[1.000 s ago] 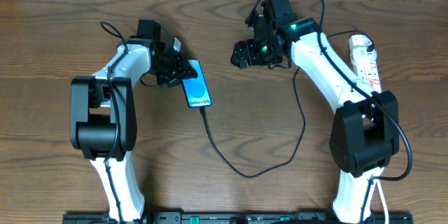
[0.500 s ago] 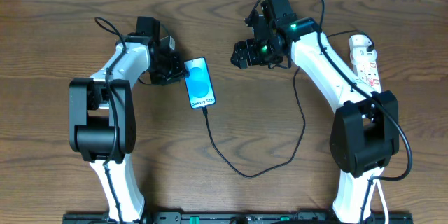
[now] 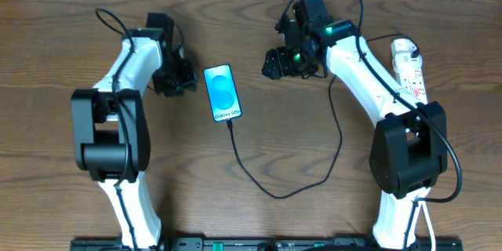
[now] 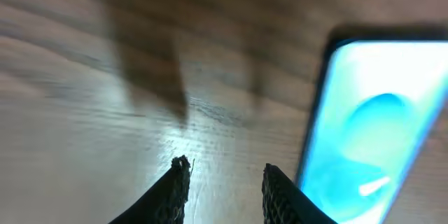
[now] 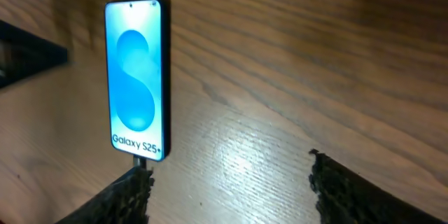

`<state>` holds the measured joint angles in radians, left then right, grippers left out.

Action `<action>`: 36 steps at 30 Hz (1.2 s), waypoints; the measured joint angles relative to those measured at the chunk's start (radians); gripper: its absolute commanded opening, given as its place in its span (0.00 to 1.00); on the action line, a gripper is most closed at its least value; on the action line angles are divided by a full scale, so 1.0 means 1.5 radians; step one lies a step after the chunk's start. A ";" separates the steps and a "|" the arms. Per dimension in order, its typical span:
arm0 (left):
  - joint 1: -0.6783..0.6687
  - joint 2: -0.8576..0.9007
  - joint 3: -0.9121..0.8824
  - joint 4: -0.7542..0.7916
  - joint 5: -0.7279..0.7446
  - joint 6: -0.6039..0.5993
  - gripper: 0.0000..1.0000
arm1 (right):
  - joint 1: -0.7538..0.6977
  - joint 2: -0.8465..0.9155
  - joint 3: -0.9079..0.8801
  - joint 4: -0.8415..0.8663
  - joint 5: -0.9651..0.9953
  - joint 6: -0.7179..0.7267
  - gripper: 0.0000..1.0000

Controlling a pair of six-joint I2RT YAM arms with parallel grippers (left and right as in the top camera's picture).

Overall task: Plug charger to phone and switch on socket
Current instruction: 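Lower the phone flat onto the table with the left gripper and release, then retract the left arm and move the right gripper to the power strip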

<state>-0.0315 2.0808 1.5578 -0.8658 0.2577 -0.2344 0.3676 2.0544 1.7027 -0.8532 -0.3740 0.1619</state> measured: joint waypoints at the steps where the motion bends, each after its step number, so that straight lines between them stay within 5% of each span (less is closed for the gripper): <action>1: 0.001 -0.018 0.002 -0.001 -0.003 0.000 0.36 | -0.001 -0.001 0.000 -0.003 0.001 -0.003 0.63; 4: 0.001 -0.097 0.004 -0.007 -0.007 0.000 0.36 | -0.010 -0.011 0.000 -0.014 0.001 -0.010 0.54; 13: 0.001 -0.326 0.023 -0.017 -0.007 0.002 0.43 | -0.088 -0.118 0.000 -0.054 0.004 -0.018 0.01; 19: 0.001 -0.362 0.024 -0.041 -0.007 0.005 0.62 | -0.187 -0.167 0.001 -0.096 0.031 -0.017 0.01; 23: 0.001 -0.362 0.024 -0.056 -0.009 0.006 0.89 | -0.263 -0.169 0.001 -0.116 0.043 -0.017 0.01; 36: 0.001 -0.362 0.024 -0.064 -0.011 0.002 0.91 | -0.479 -0.168 -0.004 -0.115 0.055 -0.007 0.01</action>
<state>-0.0299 1.5372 1.5932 -0.9619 0.2413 -0.2310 -0.3508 1.8019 1.6962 -1.0256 -0.2920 0.1516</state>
